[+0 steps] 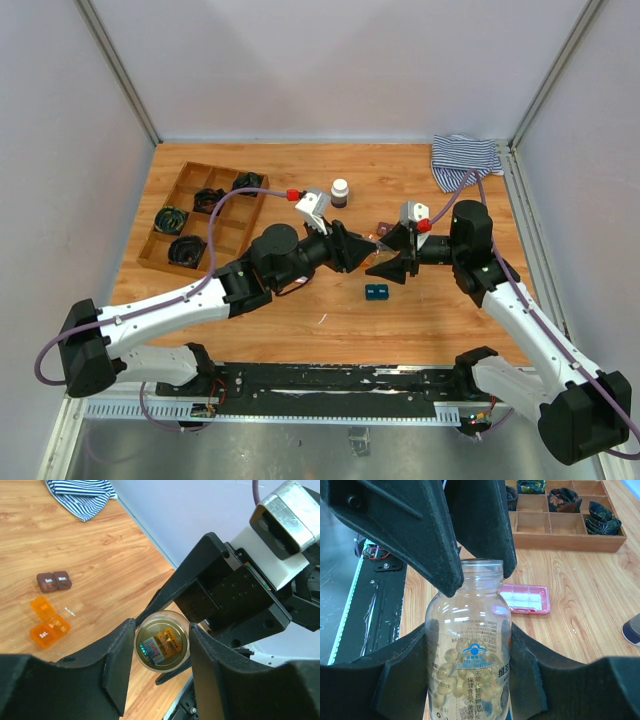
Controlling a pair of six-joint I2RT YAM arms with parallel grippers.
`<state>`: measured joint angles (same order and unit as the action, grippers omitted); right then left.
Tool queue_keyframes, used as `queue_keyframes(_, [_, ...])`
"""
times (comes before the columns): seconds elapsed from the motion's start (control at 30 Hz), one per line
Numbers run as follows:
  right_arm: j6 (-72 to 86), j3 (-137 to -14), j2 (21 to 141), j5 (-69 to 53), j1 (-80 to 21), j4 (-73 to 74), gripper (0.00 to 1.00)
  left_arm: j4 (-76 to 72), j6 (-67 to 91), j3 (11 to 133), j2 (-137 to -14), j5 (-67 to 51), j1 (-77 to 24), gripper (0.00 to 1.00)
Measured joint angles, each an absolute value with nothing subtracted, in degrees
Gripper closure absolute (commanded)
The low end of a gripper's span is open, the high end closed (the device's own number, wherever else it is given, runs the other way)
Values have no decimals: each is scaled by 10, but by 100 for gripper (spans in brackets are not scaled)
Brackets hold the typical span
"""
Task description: Sort the pills into containers
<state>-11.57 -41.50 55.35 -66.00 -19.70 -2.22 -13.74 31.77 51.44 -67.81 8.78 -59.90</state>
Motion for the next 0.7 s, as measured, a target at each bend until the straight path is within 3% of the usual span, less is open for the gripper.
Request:
queue_keyframes(0.1, [-116, -415, 554, -660, -197, -21, 100, -133, 316, 520, -679, 81, -601, 76])
queue_keyframes(0.23, [-118, -415, 554, -660, -197, -22, 99, -128, 303, 524, -679, 71, -601, 85])
queue_keyframes(0.43, [-118, -415, 553, -667, -197, -21, 99, -146, 219, 521, -679, -8, -587, 88])
queue_keyframes(0.6, [-120, -415, 553, -671, -197, -20, 99, -181, 136, 505, -679, -160, -533, 88])
queue_keyframes(0.7, [-120, -415, 553, -675, -197, -21, 99, -207, 96, 502, -693, -281, -496, 82])
